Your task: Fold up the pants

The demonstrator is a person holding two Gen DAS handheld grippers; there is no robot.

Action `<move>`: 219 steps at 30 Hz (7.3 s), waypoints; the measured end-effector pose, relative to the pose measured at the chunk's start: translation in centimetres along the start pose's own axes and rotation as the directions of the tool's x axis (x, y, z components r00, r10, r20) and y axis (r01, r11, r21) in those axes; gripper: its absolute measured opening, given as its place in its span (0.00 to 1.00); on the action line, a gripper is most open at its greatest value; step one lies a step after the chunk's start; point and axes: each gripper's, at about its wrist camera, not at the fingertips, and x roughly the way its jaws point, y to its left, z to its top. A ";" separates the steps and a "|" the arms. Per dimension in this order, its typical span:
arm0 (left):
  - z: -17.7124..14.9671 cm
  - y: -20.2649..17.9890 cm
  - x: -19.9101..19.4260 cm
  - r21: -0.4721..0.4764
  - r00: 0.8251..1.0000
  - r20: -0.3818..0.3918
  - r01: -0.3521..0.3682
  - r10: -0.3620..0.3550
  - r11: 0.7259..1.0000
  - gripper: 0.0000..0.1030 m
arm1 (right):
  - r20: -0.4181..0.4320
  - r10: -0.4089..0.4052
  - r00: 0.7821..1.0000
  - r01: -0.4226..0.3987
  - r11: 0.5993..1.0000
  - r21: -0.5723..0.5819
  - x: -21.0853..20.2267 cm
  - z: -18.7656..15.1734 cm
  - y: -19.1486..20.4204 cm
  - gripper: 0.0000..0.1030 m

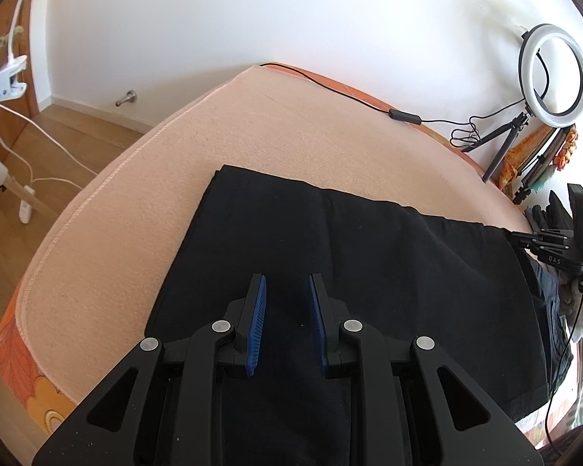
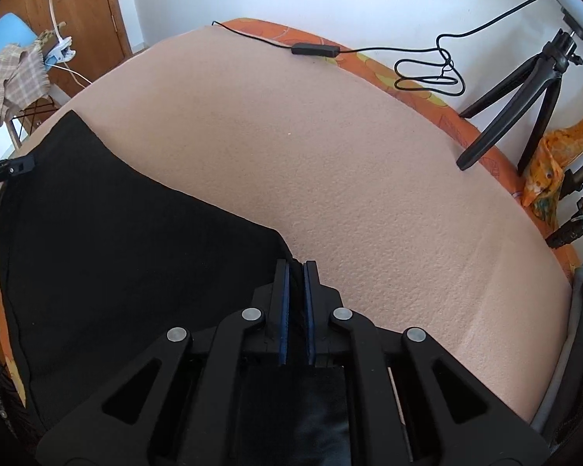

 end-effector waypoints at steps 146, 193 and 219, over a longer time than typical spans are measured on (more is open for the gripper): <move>-2.5 9.1 -2.6 -0.380 0.906 -0.120 0.336 -0.406 0.862 0.32 | 0.026 0.551 0.834 -0.551 0.834 0.033 2.0 2.0 31.8 0.16; -0.8 -1.6 -5.1 0.051 0.892 -0.078 0.449 -0.444 0.892 0.07 | -0.014 0.323 0.946 -0.314 0.928 0.199 1.2 14.9 26.6 0.05; 0.9 -16.4 -3.1 0.198 0.720 -0.195 0.694 -0.666 0.692 0.07 | 0.174 0.164 0.971 -0.221 0.895 0.389 -11.6 3.2 10.5 0.04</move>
